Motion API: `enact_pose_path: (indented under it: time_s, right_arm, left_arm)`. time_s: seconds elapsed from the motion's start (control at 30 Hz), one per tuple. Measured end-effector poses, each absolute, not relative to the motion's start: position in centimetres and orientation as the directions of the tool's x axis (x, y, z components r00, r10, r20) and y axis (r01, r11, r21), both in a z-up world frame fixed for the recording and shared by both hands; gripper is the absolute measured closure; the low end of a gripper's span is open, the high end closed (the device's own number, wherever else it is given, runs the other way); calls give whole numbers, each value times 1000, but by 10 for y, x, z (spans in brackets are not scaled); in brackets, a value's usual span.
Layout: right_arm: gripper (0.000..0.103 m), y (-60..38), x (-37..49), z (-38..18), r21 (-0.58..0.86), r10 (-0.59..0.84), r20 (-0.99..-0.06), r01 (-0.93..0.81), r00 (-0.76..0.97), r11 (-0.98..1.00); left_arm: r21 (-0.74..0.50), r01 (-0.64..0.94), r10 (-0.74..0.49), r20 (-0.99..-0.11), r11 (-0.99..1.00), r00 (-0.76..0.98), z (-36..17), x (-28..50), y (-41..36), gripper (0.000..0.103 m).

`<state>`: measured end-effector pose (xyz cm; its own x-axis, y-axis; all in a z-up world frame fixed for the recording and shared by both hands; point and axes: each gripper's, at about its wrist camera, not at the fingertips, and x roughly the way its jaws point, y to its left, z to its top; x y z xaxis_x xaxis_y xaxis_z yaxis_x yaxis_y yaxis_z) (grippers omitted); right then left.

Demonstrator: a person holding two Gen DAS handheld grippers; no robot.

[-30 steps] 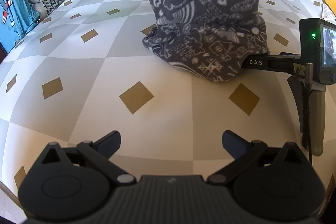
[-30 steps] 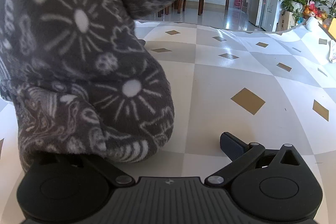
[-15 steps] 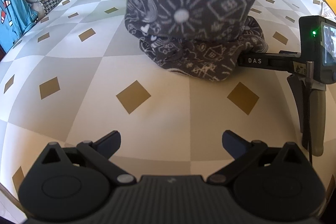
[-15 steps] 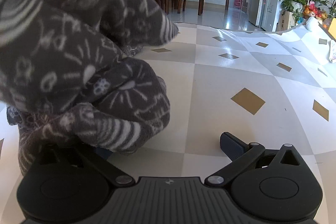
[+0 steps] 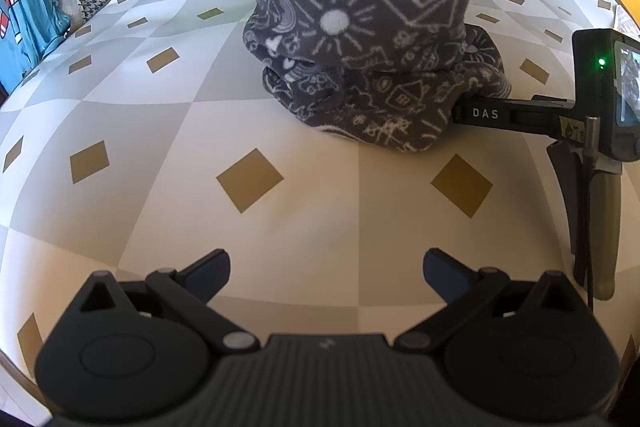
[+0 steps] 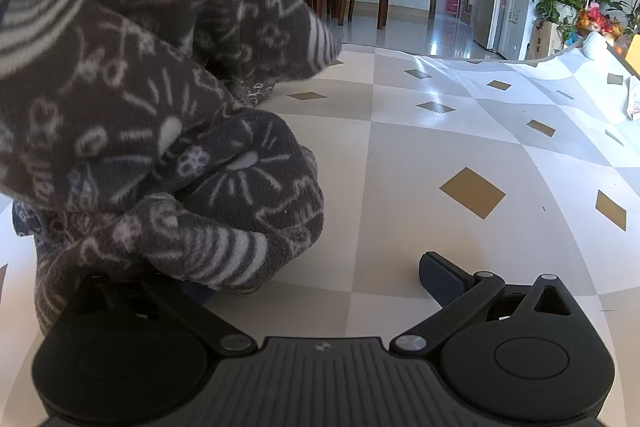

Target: Fold clothes

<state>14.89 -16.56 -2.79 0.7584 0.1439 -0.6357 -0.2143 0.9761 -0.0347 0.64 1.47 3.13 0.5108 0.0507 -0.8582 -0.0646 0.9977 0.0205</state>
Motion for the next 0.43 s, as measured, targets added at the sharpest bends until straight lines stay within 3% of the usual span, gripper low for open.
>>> enact_pose_path:
  time_s: [0.43]
  right_arm:
    - [0,-166,149,-28,-35,144,-636,-214,758,976]
  left_arm:
    - [6,-68,40,-856,998,516,32,7,16,0]
